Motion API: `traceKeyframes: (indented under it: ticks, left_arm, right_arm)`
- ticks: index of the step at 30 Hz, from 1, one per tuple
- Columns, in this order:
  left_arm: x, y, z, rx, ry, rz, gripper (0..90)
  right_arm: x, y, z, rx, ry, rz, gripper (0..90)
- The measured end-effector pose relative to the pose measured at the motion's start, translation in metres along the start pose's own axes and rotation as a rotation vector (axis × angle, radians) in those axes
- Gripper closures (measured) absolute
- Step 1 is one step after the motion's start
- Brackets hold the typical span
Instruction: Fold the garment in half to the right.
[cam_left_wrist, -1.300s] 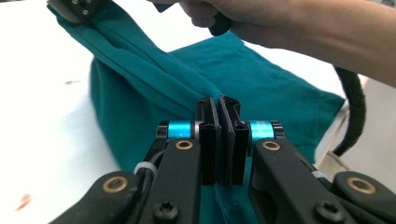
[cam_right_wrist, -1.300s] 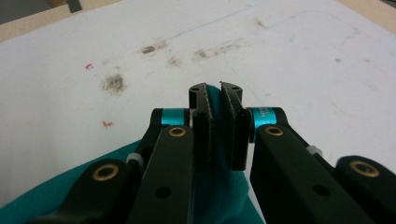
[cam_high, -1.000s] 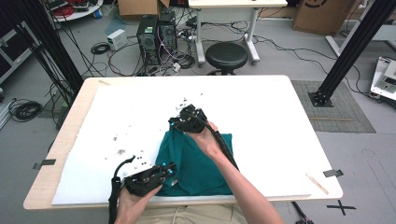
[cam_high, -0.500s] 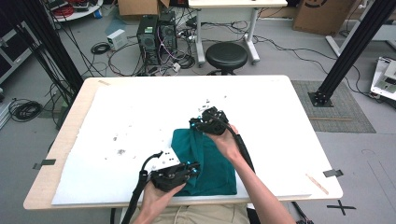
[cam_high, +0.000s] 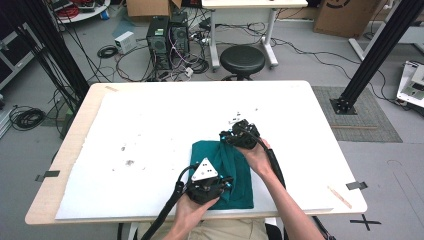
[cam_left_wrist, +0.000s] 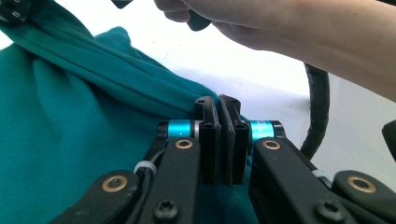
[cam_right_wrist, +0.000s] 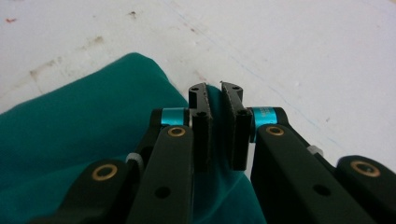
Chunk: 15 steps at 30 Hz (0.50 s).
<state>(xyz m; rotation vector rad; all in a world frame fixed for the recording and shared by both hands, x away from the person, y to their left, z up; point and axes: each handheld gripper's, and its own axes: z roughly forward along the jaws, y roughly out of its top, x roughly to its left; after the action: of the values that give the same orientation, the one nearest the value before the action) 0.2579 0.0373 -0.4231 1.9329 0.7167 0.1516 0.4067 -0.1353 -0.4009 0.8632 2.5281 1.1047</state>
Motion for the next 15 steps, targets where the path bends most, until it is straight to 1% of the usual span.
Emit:
traceKeyframes:
  ticks: [6, 7, 9, 11, 13, 14, 15]
  left_arm:
    - [-0.003, -0.001, 0.013, 0.026, -0.001, 0.004, 86.3]
    - [-0.004, -0.002, 0.015, 0.031, 0.002, 0.005, 86.3]
    - [-0.005, -0.002, 0.017, 0.042, 0.008, 0.020, 86.3]
    - [-0.005, -0.003, 0.021, 0.047, 0.005, 0.018, 86.1]
    - [-0.005, -0.003, 0.025, 0.059, 0.004, 0.018, 86.0]
    - [-0.006, -0.003, 0.027, 0.055, 0.004, 0.013, 85.8]
    - [-0.006, -0.003, 0.029, 0.071, 0.004, 0.017, 85.8]
  right_arm:
    - [-0.005, -0.008, 0.000, 0.016, -0.006, 0.005, 83.9]
    - [-0.006, -0.009, 0.001, 0.022, -0.006, 0.012, 83.8]
    - [-0.007, -0.012, 0.002, 0.029, -0.007, 0.020, 83.6]
    - [-0.008, -0.014, 0.003, 0.031, -0.007, 0.020, 82.8]
    - [-0.009, -0.016, 0.003, 0.033, -0.017, 0.023, 81.2]
    - [-0.009, -0.017, 0.003, 0.033, -0.024, 0.029, 80.1]
    - [-0.008, -0.018, 0.003, 0.030, -0.029, 0.039, 79.6]
